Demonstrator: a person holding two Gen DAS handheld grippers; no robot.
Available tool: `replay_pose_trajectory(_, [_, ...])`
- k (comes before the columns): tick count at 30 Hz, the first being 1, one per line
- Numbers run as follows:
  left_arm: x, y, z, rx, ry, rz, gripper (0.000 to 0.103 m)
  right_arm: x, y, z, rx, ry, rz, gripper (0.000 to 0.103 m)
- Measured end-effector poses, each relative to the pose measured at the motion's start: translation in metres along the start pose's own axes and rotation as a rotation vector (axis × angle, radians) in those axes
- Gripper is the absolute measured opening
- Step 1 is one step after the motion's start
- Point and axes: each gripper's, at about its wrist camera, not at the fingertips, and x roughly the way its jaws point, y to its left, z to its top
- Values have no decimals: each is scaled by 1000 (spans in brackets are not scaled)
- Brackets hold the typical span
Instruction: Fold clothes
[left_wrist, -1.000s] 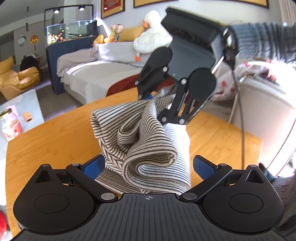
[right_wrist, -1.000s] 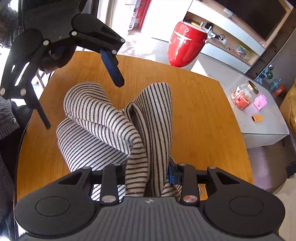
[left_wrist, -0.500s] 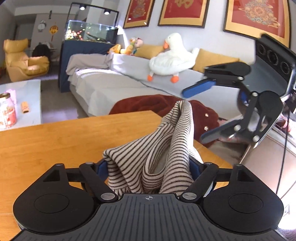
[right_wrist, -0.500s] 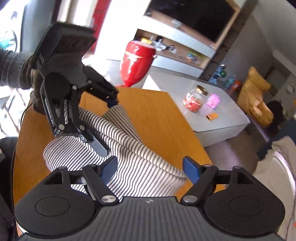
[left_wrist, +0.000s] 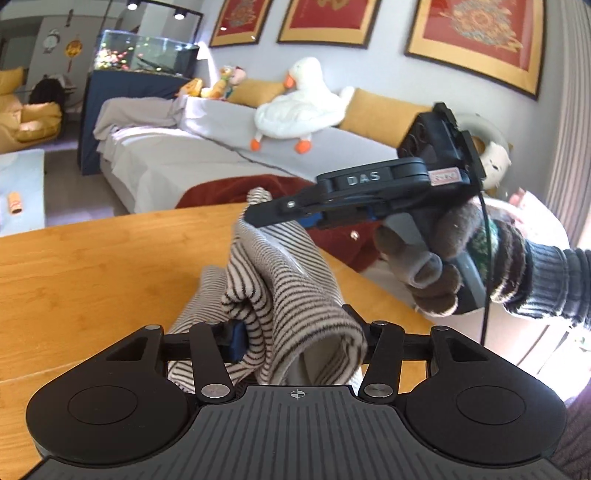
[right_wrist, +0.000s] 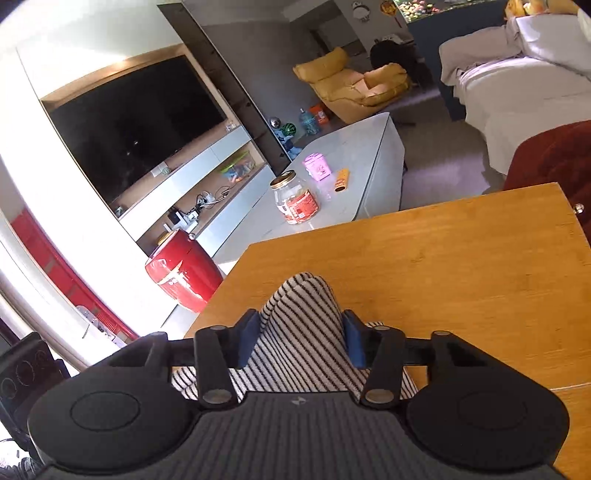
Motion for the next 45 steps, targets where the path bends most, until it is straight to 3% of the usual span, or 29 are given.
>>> replay_pose_trajectory(4, [3, 13, -4, -54, 7, 41, 54, 4, 4, -5, -50, -2, -34, 37])
replay_pose_trajectory(6, [3, 25, -6, -93, 34, 112, 56, 17, 7, -6, -74, 5, -71, 37])
replay_pose_trajectory(9, [-9, 42, -7, -134, 58, 220, 64, 50, 8, -13, -93, 62, -126, 37])
replay_pose_trajectory(12, [-33, 45, 2, -109, 22, 292, 76, 80, 6, -23, -113, 112, -192, 45])
replay_pose_trajectory(16, [-39, 32, 26, -3, -34, 234, 84, 82, 10, -25, -117, 105, -220, 47])
replay_pose_trajectory(18, [-36, 28, 35, 40, -42, 204, 85, 79, 15, -28, -138, 91, -244, 54])
replay_pose_trajectory(20, [-7, 31, 36, 47, 24, 171, 85, 71, 17, -29, -135, 71, -248, 56])
replay_pose_trajectory(22, [21, 36, 35, 46, 95, 150, 71, 62, 16, -29, -120, 49, -255, 65])
replay_pose_trajectory(24, [43, 48, 26, 10, 163, 164, 68, 45, 16, -30, -95, 26, -267, 71])
replay_pose_trajectory(28, [45, 57, 18, -40, 162, 137, 68, 4, 13, -38, -53, -9, -296, 86])
replay_pose_trajectory(31, [45, 57, 16, -38, 166, 138, 68, -19, -2, -51, 50, 20, -300, 94])
replay_pose_trajectory(38, [47, 61, 13, -69, 168, 146, 74, -14, -27, -80, 317, 106, -130, 93])
replay_pose_trajectory(40, [47, 65, 10, -94, 168, 151, 75, -11, -33, -87, 386, 126, -77, 85])
replay_pose_trajectory(45, [38, 71, -2, -209, 146, 159, 75, 21, -21, -68, 258, 96, -102, 81])
